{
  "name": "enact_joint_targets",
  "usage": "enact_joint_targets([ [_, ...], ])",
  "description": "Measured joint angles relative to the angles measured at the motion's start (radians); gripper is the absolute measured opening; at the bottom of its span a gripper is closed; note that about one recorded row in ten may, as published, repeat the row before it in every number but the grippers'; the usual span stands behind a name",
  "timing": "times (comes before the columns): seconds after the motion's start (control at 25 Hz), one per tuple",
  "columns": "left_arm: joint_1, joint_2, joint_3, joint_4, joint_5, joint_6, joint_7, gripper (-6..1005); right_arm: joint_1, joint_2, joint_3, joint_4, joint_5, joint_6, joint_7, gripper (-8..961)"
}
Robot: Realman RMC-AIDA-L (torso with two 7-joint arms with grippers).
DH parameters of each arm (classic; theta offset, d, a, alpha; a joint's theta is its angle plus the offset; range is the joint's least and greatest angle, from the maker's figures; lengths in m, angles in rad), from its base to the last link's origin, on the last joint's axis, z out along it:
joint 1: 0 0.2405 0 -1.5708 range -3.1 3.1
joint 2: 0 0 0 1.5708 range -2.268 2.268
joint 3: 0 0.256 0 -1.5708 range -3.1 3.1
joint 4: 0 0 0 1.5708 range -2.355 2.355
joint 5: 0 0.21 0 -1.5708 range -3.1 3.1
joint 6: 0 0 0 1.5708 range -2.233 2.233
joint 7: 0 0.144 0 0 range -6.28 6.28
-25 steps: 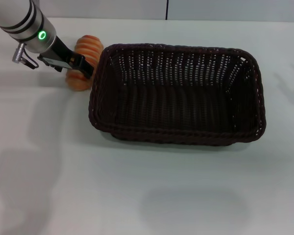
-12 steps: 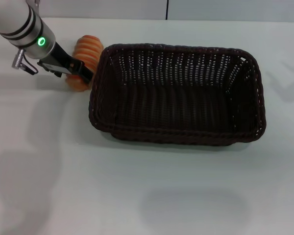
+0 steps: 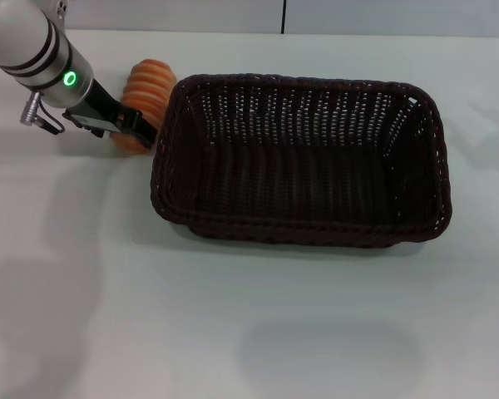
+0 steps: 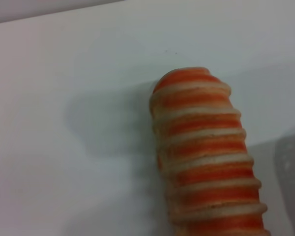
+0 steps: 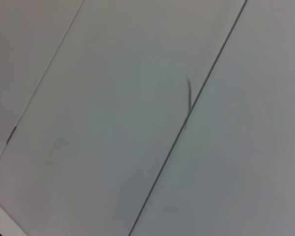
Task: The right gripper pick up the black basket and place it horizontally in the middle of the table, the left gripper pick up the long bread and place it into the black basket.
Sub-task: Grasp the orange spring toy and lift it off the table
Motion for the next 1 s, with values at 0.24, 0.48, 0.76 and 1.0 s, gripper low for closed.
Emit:
enact_joint_targets([
  [0.24, 0.003, 0.004, 0.001, -0.023, 0.0, -0.002, -0.001, 663, 0.006, 0.0, -0.013, 0.0, 0.0, 0.0, 0.002, 541],
  [0.48, 0.007, 0.007, 0.011, -0.035, 0.0, 0.0, 0.004, 662, 0.013, 0.0, -0.026, 0.0, 0.001, -0.008, 0.001, 541],
  [0.76, 0.021, -0.008, 0.107, 0.014, 0.001, 0.001, 0.011, 425, 0.005, 0.0, -0.039, 0.007, 0.005, -0.009, 0.001, 541],
  [1.0, 0.024, -0.008, 0.113, 0.069, 0.001, 0.033, -0.011, 299, 0.004, 0.0, -0.039, 0.003, 0.005, -0.009, 0.003, 541],
])
